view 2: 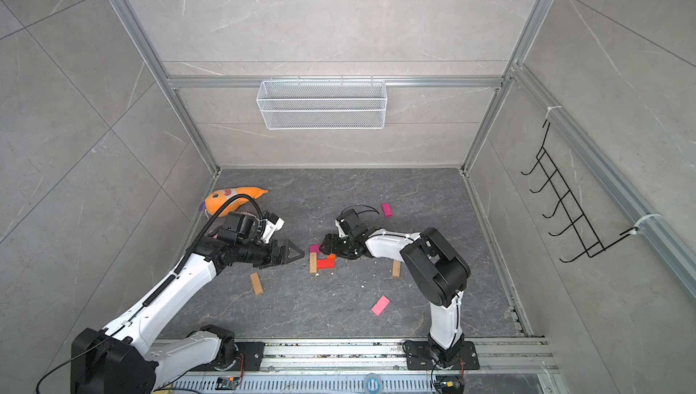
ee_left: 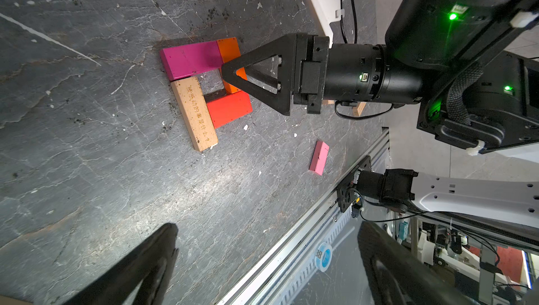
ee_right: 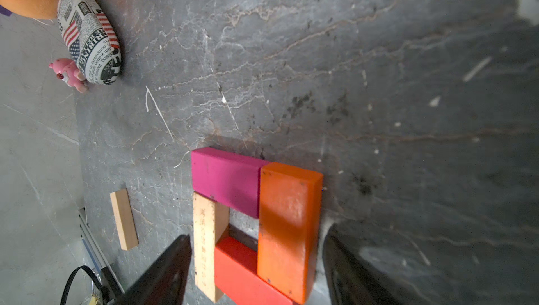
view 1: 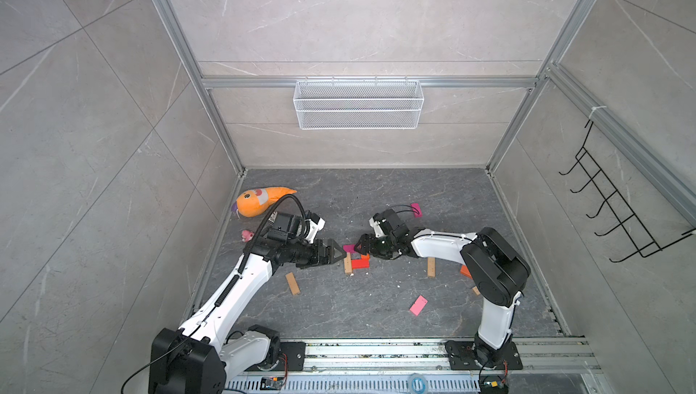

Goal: Assemble the letter p with building blocks
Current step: Adjust the building block at the center of the board.

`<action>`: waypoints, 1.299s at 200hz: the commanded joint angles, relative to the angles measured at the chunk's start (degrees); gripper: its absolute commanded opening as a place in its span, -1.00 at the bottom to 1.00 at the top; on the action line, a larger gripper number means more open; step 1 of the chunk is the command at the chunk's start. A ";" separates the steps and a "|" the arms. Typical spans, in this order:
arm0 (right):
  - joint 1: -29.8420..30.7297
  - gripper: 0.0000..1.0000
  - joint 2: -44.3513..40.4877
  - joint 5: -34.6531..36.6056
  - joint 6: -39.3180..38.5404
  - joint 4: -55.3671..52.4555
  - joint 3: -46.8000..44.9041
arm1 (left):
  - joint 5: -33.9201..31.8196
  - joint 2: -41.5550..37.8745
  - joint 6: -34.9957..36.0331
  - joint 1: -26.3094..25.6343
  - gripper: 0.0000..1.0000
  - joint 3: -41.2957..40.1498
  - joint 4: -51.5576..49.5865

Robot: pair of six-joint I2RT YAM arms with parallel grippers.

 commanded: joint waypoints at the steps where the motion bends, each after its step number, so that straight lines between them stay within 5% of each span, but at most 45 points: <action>1: -0.11 0.48 2.66 -0.77 0.84 -0.88 0.45 | 0.42 -0.46 1.27 0.23 0.99 1.35 -1.19; 96: -0.58 0.49 1.85 2.14 1.29 -1.48 -0.69 | -0.08 -0.20 1.37 0.19 0.99 1.41 -1.41; 159: -2.31 0.46 0.81 6.37 0.35 -7.53 2.55 | -5.95 0.90 0.81 0.34 0.99 2.17 -3.76; 200: -2.87 0.20 5.01 8.14 -0.64 -12.58 9.04 | -6.52 1.62 0.87 0.65 0.99 2.40 -4.24; 222: -2.84 -0.14 7.69 8.11 -1.55 -14.42 12.94 | -6.83 1.80 0.74 0.70 0.99 2.21 -4.29; 260: -2.86 -0.27 11.27 7.94 -2.98 -17.35 18.47 | -6.94 2.11 0.93 0.66 0.99 2.16 -4.40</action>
